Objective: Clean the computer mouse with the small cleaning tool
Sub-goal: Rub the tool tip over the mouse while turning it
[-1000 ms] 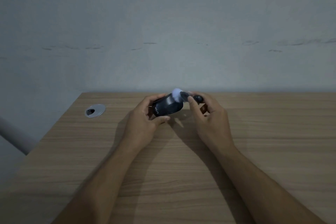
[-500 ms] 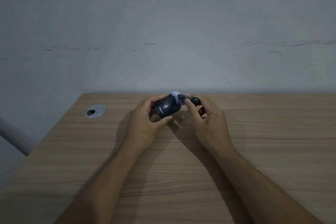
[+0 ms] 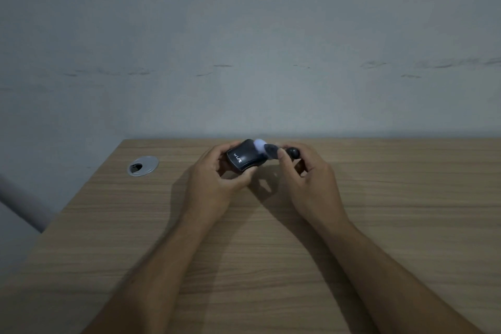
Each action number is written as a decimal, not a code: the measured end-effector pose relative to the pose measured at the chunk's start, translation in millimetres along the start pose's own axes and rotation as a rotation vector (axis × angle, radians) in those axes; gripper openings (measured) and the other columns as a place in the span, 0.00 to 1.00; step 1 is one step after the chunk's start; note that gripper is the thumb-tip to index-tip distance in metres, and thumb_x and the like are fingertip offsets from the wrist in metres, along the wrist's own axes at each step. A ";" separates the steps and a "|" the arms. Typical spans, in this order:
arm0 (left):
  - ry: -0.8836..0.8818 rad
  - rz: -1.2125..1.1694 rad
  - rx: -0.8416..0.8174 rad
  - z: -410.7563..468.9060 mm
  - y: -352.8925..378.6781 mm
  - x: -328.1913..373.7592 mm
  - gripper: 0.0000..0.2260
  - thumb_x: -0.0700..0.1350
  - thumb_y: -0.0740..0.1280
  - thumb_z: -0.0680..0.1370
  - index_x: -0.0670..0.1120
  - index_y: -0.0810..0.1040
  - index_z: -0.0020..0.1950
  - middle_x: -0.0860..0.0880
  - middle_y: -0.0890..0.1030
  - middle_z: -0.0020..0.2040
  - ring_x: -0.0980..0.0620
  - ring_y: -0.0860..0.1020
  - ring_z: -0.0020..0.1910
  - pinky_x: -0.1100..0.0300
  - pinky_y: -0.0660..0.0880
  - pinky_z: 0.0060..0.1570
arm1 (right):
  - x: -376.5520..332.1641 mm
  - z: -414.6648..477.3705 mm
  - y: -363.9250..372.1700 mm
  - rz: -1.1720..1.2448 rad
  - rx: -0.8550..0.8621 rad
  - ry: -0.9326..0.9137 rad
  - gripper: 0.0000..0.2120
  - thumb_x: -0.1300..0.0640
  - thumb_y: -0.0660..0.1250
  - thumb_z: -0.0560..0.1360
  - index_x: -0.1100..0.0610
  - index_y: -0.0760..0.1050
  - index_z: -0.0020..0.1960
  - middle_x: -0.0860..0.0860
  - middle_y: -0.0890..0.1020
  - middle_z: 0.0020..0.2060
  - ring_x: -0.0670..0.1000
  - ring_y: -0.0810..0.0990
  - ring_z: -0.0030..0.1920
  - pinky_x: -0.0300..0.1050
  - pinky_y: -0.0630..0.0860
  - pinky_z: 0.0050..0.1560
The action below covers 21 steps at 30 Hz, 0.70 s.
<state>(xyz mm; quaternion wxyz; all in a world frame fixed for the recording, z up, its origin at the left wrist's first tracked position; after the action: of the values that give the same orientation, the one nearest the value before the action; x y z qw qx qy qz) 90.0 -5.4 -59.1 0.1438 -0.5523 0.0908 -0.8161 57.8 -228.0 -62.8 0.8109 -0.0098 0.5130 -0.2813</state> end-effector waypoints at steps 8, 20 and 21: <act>-0.064 0.061 0.009 0.6 -2.4 -0.7 0.26 0.43 0.83 0.73 0.53 0.83 0.69 0.53 0.88 0.59 0.56 0.86 0.54 0.56 0.86 0.56 | -27.3 -7.9 15.6 0.001 -0.143 -0.156 0.08 0.54 0.71 0.86 0.51 0.85 0.63 0.46 0.85 0.54 0.46 0.83 0.47 0.39 0.77 0.46; -0.060 -0.038 0.020 2.4 -2.7 -9.6 0.22 0.49 0.83 0.69 0.58 0.86 0.63 0.54 0.91 0.52 0.55 0.90 0.53 0.47 0.87 0.57 | -35.4 -11.4 17.2 -0.008 -0.166 -0.207 0.11 0.55 0.71 0.86 0.52 0.84 0.67 0.49 0.80 0.54 0.49 0.79 0.38 0.37 0.74 0.40; -0.048 -0.061 0.013 2.2 -1.7 -8.0 0.23 0.49 0.84 0.69 0.57 0.86 0.63 0.54 0.91 0.52 0.56 0.90 0.53 0.49 0.87 0.58 | -27.8 -8.1 14.1 -0.035 -0.130 -0.181 0.11 0.54 0.71 0.86 0.51 0.84 0.67 0.48 0.81 0.54 0.46 0.81 0.41 0.35 0.74 0.43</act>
<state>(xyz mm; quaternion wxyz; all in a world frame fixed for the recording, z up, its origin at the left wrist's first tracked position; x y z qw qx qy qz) 94.6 -1.1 -64.8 0.1247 -0.5735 0.0653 -0.8070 48.5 -201.0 -47.9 0.8466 -0.0966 0.4547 -0.2593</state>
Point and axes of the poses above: each hand's wrist, its own z-axis towards the middle knuckle, its own y-axis out of the palm, x = y × z, the point moved 8 cm from there along z, towards the middle knuckle
